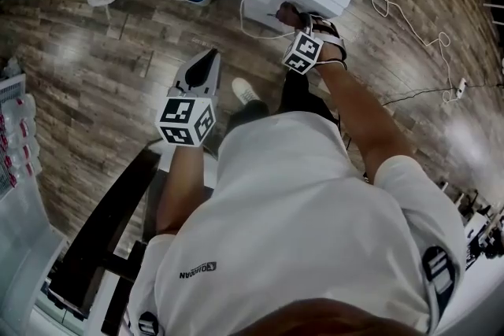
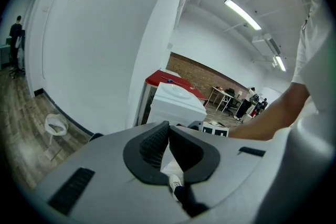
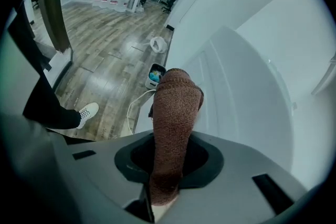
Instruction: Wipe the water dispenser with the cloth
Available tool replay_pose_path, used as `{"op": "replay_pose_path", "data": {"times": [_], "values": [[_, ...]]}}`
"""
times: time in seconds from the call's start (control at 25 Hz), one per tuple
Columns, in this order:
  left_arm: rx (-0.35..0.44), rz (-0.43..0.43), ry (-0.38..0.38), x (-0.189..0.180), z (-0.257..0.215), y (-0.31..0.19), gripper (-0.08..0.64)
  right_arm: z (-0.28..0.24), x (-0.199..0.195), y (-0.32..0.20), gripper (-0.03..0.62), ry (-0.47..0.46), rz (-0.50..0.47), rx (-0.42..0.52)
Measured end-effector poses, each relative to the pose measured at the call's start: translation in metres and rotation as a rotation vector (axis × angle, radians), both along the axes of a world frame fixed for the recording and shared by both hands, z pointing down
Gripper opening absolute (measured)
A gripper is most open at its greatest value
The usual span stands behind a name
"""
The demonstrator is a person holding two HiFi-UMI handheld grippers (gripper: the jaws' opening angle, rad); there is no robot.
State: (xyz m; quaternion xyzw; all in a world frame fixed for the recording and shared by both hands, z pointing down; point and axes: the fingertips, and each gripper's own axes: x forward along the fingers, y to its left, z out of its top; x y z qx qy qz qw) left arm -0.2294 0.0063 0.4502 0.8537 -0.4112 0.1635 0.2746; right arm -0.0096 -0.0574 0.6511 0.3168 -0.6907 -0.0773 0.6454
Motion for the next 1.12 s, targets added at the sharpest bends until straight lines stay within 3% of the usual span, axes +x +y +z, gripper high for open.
{"op": "replay_pose_path", "data": {"times": [0.64,1.12], "values": [[-0.119,-0.052,-0.038,0.001,0.049,0.02,0.0,0.145,0.0,0.005,0.072,0.014,0.014,-0.166],[-0.149,-0.102,-0.052,-0.009,0.068,0.024,0.0,0.198,0.009,0.013,0.072,0.044,0.04,-0.258]]}}
